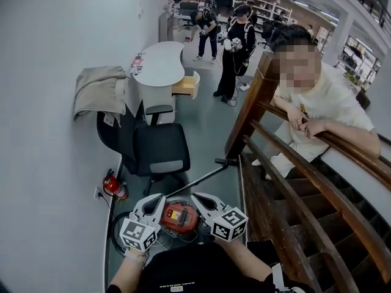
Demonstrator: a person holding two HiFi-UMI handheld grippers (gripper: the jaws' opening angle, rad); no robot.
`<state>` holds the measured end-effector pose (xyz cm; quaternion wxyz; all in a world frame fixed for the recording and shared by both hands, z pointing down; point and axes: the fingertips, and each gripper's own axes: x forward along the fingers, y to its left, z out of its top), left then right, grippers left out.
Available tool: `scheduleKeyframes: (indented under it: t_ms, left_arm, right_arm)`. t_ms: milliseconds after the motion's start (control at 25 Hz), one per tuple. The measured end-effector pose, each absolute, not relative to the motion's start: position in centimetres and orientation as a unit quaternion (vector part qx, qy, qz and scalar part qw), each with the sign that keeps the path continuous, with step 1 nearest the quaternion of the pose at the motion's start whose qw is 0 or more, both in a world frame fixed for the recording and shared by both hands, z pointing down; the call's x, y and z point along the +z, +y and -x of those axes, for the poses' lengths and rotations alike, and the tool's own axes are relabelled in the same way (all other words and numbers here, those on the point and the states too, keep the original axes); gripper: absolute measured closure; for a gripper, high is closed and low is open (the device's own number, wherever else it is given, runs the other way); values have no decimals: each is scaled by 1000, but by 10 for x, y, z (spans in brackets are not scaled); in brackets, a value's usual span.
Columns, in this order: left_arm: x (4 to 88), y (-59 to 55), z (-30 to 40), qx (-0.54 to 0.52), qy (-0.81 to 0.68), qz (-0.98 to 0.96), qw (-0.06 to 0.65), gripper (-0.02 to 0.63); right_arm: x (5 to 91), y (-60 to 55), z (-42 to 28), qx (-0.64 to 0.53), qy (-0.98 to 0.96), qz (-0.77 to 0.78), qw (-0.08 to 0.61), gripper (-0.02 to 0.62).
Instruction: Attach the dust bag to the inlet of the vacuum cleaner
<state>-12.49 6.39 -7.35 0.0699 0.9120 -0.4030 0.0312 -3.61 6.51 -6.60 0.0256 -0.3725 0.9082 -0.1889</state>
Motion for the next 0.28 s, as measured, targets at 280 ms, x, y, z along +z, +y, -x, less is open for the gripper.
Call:
scheduleKeyframes:
  t_ms: [280]
  left_arm:
    - [-75, 63, 117, 33, -405, -911, 67, 589]
  right_arm:
    - [-68, 63, 24, -190, 906, 377, 31, 569]
